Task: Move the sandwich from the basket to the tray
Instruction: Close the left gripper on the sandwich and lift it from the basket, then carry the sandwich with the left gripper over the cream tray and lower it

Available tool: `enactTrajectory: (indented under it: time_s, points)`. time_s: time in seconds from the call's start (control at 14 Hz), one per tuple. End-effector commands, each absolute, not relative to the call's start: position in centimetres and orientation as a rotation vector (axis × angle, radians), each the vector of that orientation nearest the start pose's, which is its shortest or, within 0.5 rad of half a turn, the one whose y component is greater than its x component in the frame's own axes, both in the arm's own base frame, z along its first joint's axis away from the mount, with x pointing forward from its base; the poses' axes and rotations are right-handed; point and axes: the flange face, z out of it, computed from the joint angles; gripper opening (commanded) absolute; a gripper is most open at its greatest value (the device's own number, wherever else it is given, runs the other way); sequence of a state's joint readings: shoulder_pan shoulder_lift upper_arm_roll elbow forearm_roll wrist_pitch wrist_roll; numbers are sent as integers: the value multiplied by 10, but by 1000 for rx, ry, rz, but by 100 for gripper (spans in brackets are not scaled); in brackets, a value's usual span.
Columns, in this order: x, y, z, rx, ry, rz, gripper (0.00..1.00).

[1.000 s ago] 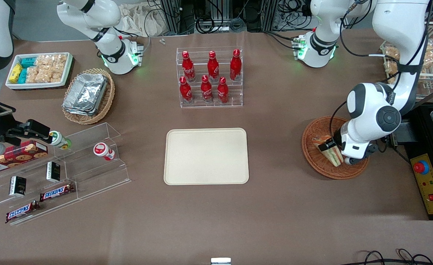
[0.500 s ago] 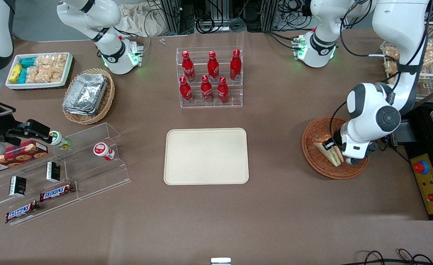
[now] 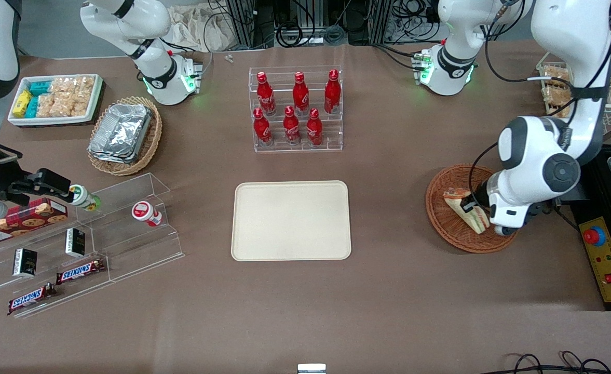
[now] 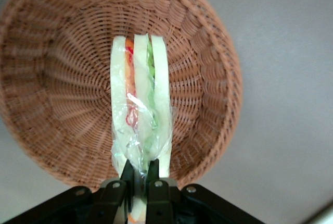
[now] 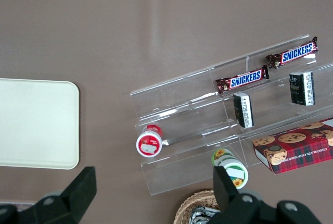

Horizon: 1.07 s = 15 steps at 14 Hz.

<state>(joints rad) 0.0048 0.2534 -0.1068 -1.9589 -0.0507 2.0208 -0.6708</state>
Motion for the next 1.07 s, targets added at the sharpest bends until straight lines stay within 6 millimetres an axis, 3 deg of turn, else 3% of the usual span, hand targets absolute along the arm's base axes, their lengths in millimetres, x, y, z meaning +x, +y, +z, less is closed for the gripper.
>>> enactTrajectory:
  time_s: [0.0, 0.14, 0.43, 0.57, 0.71, 1.0]
  points:
    - [595, -67, 392, -2975, -937, 348, 0]
    - [603, -81, 432, -2993, -895, 350, 0]
    - [611, -85, 497, -3016, -872, 318, 0]
    - [606, -99, 508, -3029, -791, 313, 0]
    - [603, -140, 519, -3042, -617, 270, 0]
    - [592, -195, 521, -3085, -475, 272, 0]
